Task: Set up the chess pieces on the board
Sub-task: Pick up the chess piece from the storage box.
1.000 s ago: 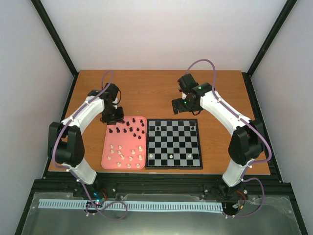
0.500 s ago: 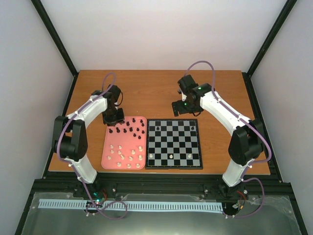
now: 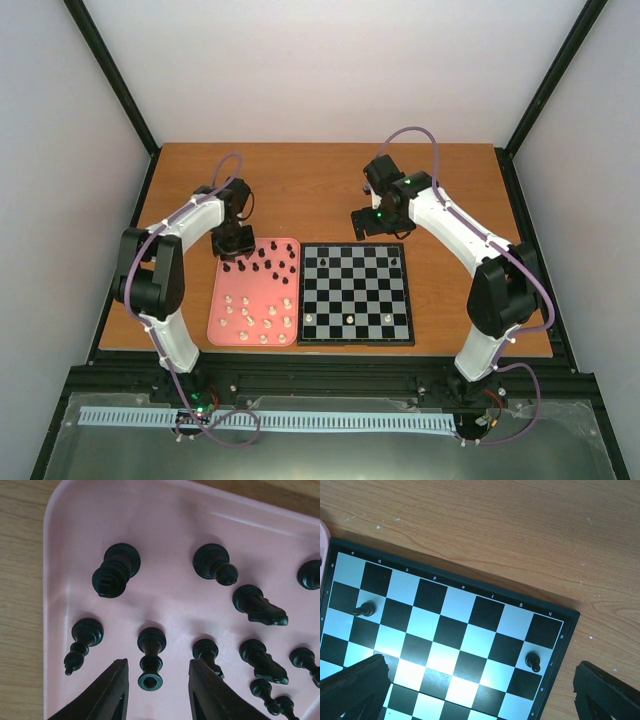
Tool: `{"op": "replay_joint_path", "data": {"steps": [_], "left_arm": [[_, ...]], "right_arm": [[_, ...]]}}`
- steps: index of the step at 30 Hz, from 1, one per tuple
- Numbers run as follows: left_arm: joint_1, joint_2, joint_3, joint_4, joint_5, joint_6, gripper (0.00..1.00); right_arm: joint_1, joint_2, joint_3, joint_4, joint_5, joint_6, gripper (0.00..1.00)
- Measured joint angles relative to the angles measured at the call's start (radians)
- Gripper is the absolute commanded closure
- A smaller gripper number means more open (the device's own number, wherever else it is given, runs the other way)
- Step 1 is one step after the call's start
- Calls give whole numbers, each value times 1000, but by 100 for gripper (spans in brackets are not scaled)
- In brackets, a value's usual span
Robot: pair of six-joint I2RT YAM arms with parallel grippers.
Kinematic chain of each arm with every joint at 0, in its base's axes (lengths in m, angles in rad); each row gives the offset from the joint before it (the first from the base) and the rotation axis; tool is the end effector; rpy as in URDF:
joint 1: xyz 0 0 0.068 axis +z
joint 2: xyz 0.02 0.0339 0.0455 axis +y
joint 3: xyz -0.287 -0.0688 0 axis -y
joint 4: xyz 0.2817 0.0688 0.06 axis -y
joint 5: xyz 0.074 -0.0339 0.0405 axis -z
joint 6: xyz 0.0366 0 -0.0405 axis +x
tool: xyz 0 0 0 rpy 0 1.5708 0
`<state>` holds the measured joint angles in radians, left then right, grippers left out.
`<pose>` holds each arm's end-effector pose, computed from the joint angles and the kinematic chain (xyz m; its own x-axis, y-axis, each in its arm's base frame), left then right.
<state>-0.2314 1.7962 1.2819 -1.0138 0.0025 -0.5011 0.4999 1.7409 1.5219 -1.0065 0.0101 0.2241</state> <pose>0.3539 -0.0835 0.1964 -0.9631 -0.2666 -0.0362 -0.2659 0.9637 -0.0227 0.3460 0.1885 0.2897 -0.9110 -0.2444 -0.3321 -0.2809 0.9575 0.0660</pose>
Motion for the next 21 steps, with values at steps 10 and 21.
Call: {"op": "replay_joint_path", "data": {"steps": [10, 21], "left_arm": [[2, 29, 0, 2, -12, 0, 65], [16, 42, -36, 38, 8, 1, 69]], "right_arm": [[0, 0, 0, 0, -1, 0, 0], [0, 0, 0, 0, -4, -1, 0]]}}
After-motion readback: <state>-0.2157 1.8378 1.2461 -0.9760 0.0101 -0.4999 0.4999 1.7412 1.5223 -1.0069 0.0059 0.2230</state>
